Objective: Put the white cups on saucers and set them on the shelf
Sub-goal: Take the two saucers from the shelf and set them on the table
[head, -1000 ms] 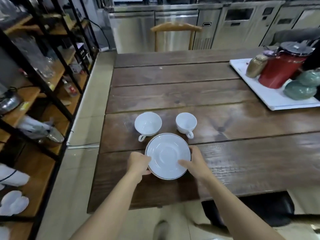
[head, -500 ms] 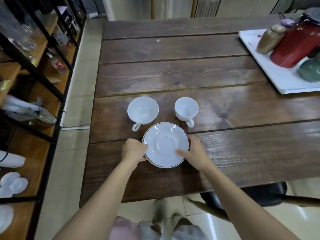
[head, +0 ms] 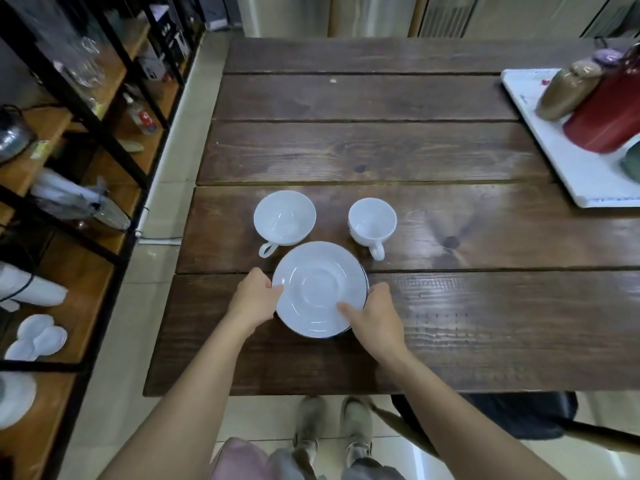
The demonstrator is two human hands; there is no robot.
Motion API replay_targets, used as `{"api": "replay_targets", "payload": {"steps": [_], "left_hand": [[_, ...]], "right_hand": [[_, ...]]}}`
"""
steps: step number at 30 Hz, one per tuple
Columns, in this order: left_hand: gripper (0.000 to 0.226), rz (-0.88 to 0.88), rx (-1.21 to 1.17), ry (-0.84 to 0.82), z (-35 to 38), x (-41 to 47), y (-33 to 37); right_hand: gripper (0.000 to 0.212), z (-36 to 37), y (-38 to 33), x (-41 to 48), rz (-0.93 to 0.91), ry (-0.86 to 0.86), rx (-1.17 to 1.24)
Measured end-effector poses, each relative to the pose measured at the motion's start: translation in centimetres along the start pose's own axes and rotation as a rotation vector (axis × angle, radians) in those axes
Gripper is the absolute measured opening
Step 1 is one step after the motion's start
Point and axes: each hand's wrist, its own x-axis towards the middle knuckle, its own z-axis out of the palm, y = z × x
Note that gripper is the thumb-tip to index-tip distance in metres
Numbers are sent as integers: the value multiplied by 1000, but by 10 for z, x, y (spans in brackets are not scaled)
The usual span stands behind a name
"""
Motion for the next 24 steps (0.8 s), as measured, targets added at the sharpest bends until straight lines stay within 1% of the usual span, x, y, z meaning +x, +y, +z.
{"api": "replay_targets", "payload": {"steps": [3, 6, 9, 11, 13, 18, 20, 24], "left_hand": [[14, 61, -107, -37, -7, -14, 4], [13, 168, -193, -83, -4, -29, 18], [16, 279, -206, -104, 15, -42, 45], [17, 334, -172, -88, 34, -49, 64], [14, 370, -145, -87, 56, -55, 81], [12, 365, -189, -198, 106, -63, 108], [13, 327, -236, -250, 122, -64, 112], [14, 233, -254, -306, 144, -62, 114]], "right_hand": [[35, -12, 0, -7, -74, 54, 101], [33, -34, 8, -7, -136, 91, 323], [34, -60, 25, -4, -165, 176, 476], [36, -78, 39, 0, -165, 243, 514], [36, -96, 54, 4, -157, 285, 529], [34, -138, 93, 12, -96, 324, 488], [34, -148, 106, 16, -58, 318, 425], [33, -157, 119, 25, 24, 287, 213]]}}
